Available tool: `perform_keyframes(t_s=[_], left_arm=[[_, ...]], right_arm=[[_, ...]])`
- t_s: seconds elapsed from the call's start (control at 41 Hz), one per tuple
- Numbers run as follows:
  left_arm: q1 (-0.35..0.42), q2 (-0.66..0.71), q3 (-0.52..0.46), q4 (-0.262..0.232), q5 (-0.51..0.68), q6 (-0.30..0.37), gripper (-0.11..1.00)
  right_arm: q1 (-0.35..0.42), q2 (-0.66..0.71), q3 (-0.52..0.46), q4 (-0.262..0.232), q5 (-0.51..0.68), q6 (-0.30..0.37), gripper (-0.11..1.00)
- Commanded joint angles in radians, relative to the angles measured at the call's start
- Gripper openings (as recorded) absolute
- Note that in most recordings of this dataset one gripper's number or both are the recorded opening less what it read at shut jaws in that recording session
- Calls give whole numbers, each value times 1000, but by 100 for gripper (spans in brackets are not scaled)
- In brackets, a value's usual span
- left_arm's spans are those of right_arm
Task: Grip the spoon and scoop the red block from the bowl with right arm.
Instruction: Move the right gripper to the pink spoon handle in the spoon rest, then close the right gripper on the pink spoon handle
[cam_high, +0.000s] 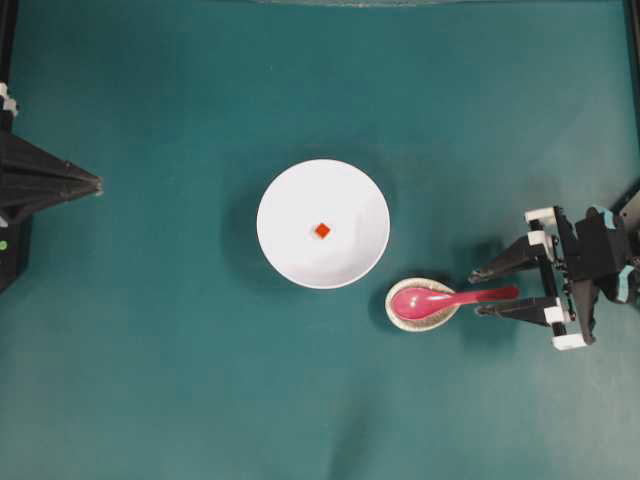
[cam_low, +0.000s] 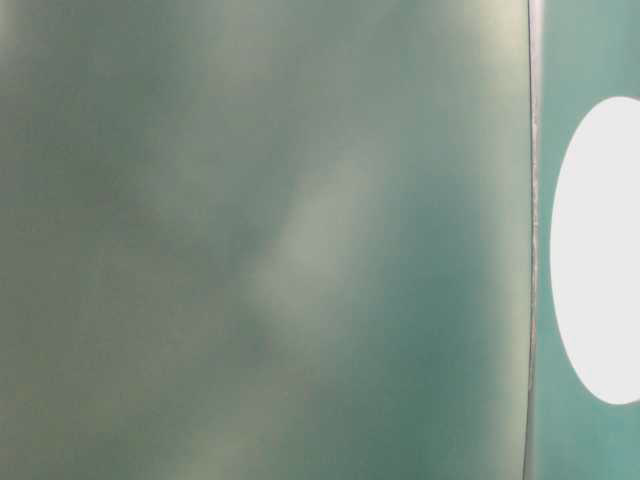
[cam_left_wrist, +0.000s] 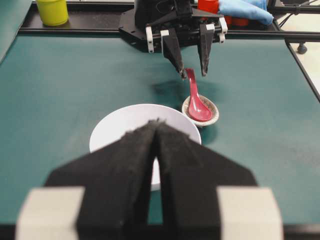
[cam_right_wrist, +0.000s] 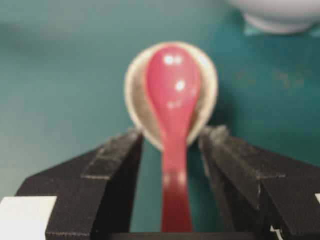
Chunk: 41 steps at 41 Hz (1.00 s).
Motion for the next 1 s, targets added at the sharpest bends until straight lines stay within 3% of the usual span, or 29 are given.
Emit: perform_keyframes(t_s=[0.0, 0.268, 0.561, 0.975], left_arm=[[-2, 9, -21, 3, -5, 2, 0], [-2, 9, -20, 2, -5, 2, 0], [-2, 9, -21, 3, -5, 2, 0], [-2, 9, -21, 3, -5, 2, 0]], right_arm=[[5, 20, -15, 3, -28, 2, 54], [6, 120, -41, 5, -44, 2, 54], [6, 137, -52, 6, -69, 2, 54], [6, 137, -41, 6, -64, 2, 40]])
